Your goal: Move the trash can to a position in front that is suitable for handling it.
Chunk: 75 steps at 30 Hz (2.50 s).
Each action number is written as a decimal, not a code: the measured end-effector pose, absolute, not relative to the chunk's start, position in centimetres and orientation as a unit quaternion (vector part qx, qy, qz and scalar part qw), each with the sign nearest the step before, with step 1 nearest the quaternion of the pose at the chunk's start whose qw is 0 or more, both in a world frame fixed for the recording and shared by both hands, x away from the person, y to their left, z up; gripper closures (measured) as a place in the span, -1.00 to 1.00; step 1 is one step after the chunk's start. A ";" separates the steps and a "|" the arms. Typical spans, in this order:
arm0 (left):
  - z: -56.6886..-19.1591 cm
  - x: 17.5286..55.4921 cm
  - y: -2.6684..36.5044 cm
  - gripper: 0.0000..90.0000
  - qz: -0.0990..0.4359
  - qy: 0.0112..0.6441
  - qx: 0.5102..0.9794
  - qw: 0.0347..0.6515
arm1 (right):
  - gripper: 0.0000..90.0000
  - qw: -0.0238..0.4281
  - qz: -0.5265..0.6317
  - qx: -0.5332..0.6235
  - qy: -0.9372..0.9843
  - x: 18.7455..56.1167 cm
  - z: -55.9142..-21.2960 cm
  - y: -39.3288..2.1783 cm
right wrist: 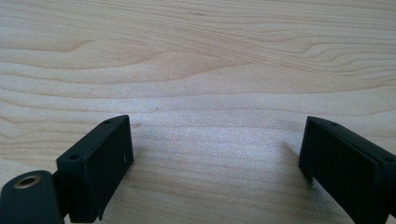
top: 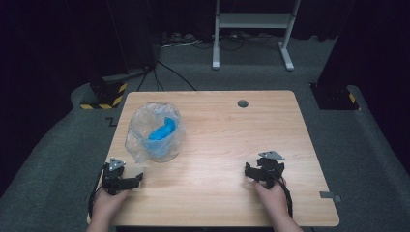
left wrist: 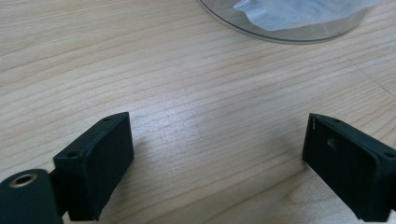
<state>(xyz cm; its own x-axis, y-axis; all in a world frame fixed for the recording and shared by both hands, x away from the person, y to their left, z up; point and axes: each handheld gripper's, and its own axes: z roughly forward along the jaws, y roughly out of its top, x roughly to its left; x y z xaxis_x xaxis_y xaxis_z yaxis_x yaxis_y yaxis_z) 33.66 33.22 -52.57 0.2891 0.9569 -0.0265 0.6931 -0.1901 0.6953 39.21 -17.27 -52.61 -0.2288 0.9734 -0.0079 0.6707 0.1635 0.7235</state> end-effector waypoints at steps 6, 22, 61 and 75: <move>-52.2 33.8 33.4 -0.80 0.204 0.568 0.738 0.300 | -0.79 0.247 0.307 0.570 0.721 39.2 -52.6 -17.3; -48.5 33.0 34.8 -0.66 0.233 0.569 0.716 0.331 | -0.79 0.248 0.306 0.569 0.722 39.2 -52.6 -17.2; -38.7 37.4 32.0 -0.38 0.271 0.524 0.648 0.482 | -0.78 0.253 0.304 0.575 0.717 39.4 -52.6 -17.0; -40.3 39.7 32.4 0.31 0.272 0.571 0.621 0.463 | -0.72 0.253 0.306 0.572 0.718 39.3 -52.6 -16.9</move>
